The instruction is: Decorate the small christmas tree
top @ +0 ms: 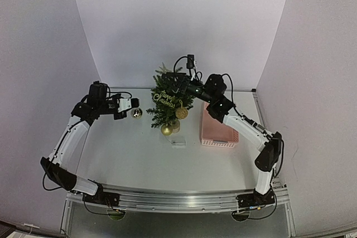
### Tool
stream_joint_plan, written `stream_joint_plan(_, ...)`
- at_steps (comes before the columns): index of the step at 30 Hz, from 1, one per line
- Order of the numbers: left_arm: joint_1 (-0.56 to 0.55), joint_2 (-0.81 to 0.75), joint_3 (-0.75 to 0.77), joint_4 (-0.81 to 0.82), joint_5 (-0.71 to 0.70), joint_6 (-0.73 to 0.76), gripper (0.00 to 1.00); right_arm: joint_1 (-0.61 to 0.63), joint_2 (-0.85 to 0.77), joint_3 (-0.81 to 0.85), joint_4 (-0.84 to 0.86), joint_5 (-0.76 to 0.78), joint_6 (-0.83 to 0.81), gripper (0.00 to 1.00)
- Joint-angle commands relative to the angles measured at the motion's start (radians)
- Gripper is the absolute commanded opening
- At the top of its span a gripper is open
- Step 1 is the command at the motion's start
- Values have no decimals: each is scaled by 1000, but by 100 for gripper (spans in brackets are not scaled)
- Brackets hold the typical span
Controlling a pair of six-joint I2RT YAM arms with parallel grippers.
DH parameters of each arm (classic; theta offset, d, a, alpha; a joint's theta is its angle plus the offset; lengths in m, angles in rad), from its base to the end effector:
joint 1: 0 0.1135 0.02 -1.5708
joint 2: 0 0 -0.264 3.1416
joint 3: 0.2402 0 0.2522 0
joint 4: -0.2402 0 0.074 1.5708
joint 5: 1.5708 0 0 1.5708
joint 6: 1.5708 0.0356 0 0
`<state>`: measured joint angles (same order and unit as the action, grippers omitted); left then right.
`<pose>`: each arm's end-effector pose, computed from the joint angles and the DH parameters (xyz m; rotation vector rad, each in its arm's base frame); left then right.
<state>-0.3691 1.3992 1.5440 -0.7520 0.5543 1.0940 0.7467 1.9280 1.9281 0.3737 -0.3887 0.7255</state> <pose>0.2677 -0.1237 0.4088 1.6033 1.3275 -0.1659 0.3261 0.3202 0.4599 -0.3953 1.3169 1.4933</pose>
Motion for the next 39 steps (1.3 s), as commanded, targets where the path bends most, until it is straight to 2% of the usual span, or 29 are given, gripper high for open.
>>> stream_joint_plan(1, 6, 36, -12, -20, 46, 31, 0, -1, -69, -17, 22, 16, -21, 77)
stream_joint_plan(6, 14, 91, -16, 1, 23, 62, 0, -1, -91, -45, 22, 29, -38, 77)
stream_joint_plan(18, 15, 199, -17, 54, 70, 111, 0, -1, -101, -60, 22, 47, -47, 78)
stream_joint_plan(39, 15, 290, 16, 104, 117, 209, 0, -3, -89, -38, 21, 48, -53, 78)
